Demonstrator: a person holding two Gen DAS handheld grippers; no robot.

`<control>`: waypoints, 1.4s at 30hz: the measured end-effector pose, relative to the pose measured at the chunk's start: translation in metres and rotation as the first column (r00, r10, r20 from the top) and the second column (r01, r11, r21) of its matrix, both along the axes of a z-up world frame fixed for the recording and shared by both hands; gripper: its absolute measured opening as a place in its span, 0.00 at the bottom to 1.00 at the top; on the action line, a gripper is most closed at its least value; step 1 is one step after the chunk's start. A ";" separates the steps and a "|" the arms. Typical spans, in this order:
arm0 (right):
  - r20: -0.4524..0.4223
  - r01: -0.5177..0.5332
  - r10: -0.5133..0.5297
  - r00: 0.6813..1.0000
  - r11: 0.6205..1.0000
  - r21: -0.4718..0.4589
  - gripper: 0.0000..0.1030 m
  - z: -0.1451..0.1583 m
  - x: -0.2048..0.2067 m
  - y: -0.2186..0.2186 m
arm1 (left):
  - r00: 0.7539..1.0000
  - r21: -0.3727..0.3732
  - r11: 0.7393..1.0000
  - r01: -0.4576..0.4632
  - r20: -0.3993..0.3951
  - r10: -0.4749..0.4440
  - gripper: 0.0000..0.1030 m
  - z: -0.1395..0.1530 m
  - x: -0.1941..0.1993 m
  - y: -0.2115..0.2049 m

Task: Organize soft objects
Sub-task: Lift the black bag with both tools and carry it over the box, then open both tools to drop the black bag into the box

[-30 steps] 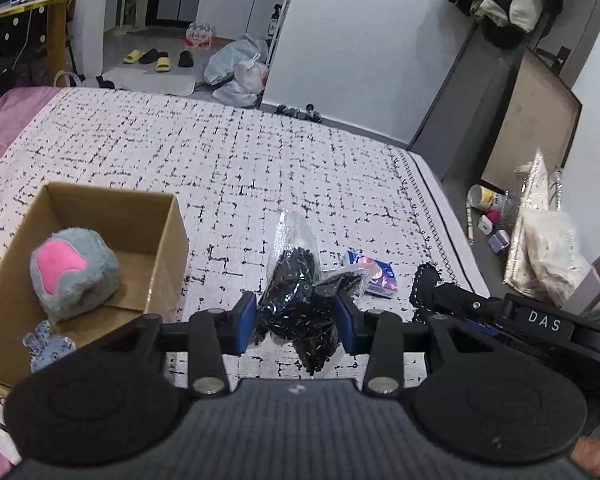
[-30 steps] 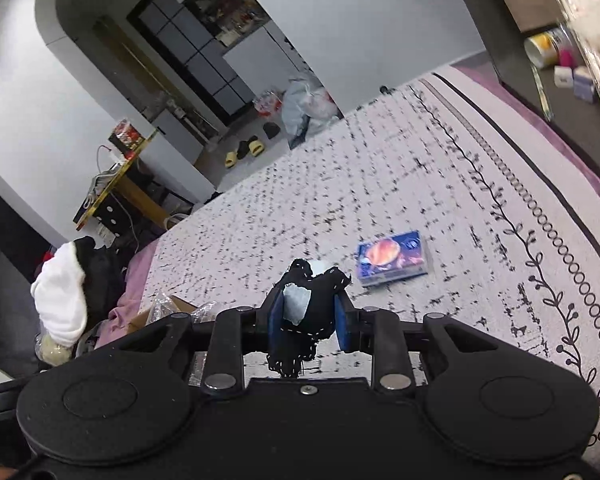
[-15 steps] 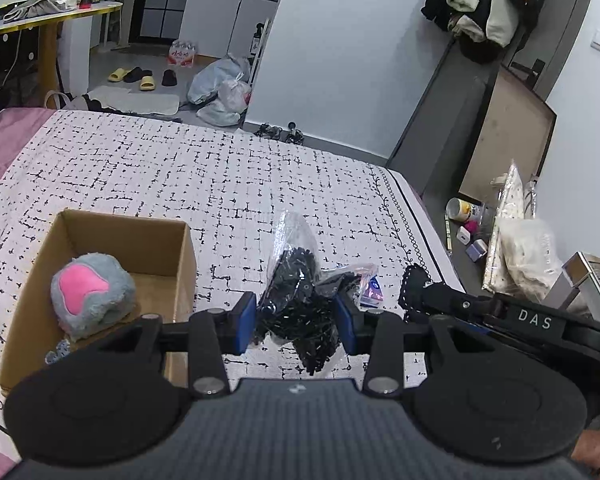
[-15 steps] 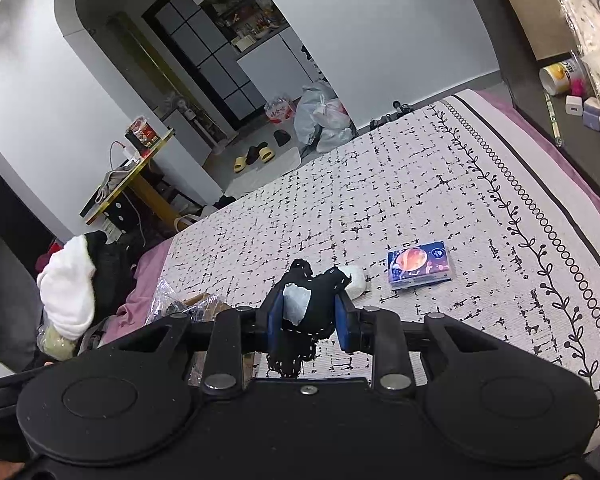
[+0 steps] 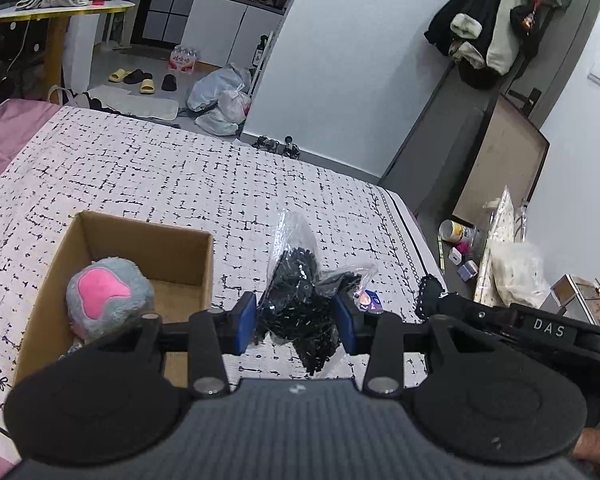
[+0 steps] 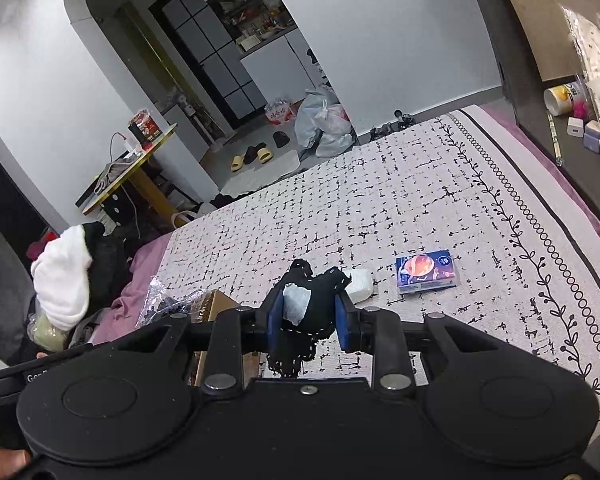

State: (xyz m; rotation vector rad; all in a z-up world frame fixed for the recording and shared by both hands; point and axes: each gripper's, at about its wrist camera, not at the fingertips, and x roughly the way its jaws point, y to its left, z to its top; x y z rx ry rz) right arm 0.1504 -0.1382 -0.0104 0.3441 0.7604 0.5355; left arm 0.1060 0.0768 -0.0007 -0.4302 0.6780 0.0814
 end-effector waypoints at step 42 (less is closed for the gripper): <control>-0.057 -0.222 0.218 0.974 0.972 -0.077 0.27 -0.022 -0.029 0.169 | 0.964 -0.048 0.973 -0.224 -0.158 0.214 0.61 -0.055 -0.035 0.110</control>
